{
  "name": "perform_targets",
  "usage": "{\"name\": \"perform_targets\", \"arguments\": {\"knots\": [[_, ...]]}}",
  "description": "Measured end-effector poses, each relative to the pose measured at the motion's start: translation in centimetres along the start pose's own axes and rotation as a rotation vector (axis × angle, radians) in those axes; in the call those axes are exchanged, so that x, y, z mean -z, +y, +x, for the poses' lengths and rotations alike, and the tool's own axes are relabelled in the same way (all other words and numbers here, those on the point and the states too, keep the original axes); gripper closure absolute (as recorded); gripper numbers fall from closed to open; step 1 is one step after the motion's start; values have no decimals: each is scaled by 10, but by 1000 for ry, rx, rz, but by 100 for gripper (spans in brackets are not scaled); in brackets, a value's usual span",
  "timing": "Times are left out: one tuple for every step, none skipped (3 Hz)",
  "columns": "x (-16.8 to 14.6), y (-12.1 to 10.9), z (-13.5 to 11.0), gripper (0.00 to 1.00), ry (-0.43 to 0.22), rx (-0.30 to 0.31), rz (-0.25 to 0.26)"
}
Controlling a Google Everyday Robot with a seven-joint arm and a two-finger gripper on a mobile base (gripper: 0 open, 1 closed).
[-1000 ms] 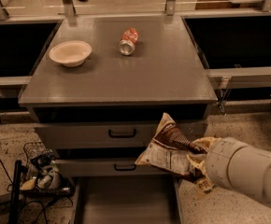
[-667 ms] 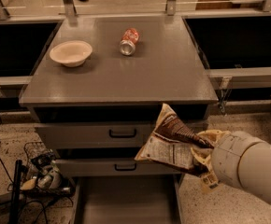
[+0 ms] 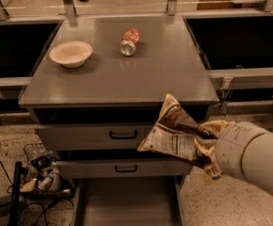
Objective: Pick brown chip bag from bottom drawer and place on counter
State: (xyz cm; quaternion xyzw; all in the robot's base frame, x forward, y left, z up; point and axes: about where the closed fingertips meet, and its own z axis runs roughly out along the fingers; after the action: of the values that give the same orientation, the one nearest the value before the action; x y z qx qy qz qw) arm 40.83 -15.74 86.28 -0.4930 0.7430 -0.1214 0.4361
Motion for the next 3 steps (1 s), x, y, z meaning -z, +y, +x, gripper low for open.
{"name": "perform_targets", "arguments": {"knots": [[23, -66, -44, 100, 3, 38, 104], [23, -66, -44, 100, 3, 38, 104], [18, -77, -41, 100, -15, 25, 111]]}}
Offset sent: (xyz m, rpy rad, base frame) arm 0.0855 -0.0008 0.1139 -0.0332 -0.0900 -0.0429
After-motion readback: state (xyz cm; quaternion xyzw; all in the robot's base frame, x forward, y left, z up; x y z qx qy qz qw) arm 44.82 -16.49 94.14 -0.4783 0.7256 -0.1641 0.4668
